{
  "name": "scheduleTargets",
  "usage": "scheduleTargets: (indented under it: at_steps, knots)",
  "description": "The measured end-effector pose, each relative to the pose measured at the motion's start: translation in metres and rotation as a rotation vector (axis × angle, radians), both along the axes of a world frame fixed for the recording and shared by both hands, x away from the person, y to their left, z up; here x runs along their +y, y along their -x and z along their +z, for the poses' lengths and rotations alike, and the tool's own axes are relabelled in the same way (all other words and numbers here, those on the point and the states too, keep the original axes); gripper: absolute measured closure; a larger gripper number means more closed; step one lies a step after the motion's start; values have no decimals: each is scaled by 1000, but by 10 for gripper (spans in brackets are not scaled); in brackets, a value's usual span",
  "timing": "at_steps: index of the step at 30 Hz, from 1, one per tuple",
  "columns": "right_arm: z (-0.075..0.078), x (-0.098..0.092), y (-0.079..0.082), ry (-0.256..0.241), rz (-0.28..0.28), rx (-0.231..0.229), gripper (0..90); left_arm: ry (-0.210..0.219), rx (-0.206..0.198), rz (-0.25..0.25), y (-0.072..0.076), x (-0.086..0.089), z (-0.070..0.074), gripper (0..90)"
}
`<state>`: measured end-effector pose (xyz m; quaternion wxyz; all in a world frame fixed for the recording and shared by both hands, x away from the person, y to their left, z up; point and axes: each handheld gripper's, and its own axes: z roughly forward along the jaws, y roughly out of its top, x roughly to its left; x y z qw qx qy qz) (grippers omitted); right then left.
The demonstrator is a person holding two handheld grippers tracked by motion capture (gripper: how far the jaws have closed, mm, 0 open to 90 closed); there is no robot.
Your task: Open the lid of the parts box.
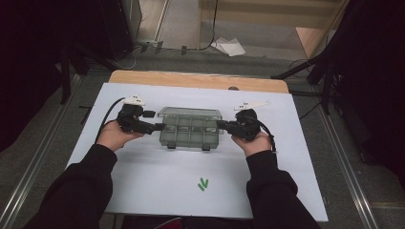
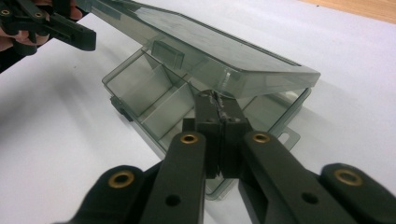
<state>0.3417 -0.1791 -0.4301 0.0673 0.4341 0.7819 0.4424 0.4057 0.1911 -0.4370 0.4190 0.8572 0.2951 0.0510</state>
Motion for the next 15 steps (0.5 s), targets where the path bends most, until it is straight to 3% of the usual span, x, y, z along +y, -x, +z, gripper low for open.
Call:
scheduleTargets:
  at_steps: [8, 10, 15]
  knots:
    - [5, 0, -7, -9, -16, 34, 900, 8, -2, 15, -9, -4, 2, 248]
    - [6, 0, -9, -9, -18, 33, 900, 11, -10, 15, -11, -4, 2, 310]
    - [8, -2, -14, -19, -27, 30, 900, 11, -21, 24, -16, -7, 3, 321]
